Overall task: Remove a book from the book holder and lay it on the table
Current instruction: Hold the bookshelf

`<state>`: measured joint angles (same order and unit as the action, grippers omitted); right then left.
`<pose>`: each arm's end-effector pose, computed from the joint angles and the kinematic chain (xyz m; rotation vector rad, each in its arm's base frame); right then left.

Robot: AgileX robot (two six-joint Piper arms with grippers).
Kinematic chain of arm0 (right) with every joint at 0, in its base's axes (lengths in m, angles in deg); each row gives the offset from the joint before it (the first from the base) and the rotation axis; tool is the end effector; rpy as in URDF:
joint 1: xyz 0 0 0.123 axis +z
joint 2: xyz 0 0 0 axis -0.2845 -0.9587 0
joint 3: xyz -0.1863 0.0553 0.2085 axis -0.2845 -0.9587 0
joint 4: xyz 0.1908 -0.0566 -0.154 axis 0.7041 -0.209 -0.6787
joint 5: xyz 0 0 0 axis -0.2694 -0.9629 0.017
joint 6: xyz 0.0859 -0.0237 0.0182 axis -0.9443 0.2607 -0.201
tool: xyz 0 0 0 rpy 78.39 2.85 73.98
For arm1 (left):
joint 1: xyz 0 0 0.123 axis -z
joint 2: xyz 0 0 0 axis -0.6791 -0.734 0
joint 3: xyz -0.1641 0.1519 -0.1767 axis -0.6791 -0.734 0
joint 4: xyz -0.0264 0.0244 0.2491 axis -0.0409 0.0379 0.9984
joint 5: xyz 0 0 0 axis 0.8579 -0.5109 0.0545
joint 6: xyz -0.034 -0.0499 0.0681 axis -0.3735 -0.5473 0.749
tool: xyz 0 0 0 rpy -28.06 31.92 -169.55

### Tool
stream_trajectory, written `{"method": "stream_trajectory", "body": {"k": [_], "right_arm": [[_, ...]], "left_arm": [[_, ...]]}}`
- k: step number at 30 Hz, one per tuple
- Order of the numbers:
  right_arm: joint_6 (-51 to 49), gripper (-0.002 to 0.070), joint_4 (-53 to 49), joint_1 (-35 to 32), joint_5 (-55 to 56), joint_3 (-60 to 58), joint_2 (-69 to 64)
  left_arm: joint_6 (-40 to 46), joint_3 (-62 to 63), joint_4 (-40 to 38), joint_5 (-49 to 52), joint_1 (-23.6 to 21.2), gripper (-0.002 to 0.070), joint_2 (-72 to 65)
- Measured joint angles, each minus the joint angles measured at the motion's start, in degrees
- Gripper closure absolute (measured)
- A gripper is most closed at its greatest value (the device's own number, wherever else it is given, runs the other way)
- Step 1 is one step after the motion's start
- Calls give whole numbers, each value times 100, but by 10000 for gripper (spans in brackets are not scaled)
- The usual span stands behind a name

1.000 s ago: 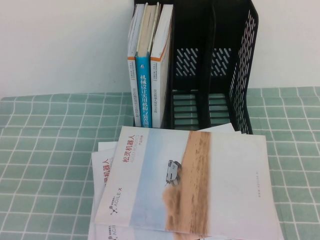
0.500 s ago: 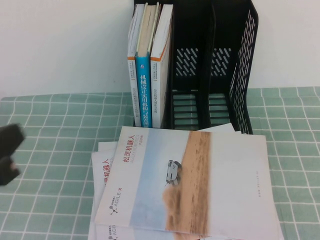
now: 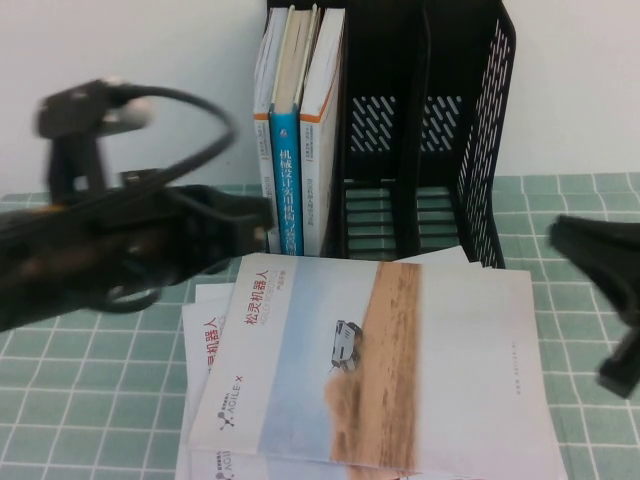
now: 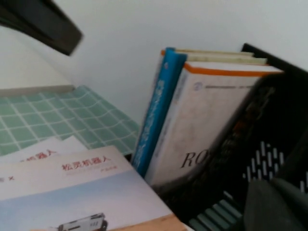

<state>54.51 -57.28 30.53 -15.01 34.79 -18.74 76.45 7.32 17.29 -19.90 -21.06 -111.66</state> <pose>0.1755 0.0945 0.2851 -0.8565 1.3972 0.4102 0.2193 -0.1196 0.3363 0.1865 2.0294 -0.8438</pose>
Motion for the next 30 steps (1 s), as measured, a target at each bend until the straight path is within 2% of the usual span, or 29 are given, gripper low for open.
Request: {"method": "stream_trajectory", "body": {"k": [3,8,13,19,24,27,30], "right_arm": [[174,678,98,570,-469,324,-451],[431,678,457,1520,-1280,1043,-1147],[887,678,1809,2065,-1357,1622,-1747],[1815,678,3788,2113,-800,1728,-2422],[2221,676,4131,2113,557,1772,-3075],[2316,626,4370,2113,1345,1906,-3566],[2427,504,4420,2113,1611,2166,-4107]], "left_arm": [[13,313,-3,-174,202,678,-569],[27,898,-74,-595,233,678,-1309],[39,1343,-72,-826,233,678,-1804],[-98,1562,7,-1084,171,678,-2141],[-361,1562,13,-1052,-46,678,-2165],[-370,1573,13,-936,-164,678,-2165],[-382,1595,13,-816,-242,678,-2165]]}}
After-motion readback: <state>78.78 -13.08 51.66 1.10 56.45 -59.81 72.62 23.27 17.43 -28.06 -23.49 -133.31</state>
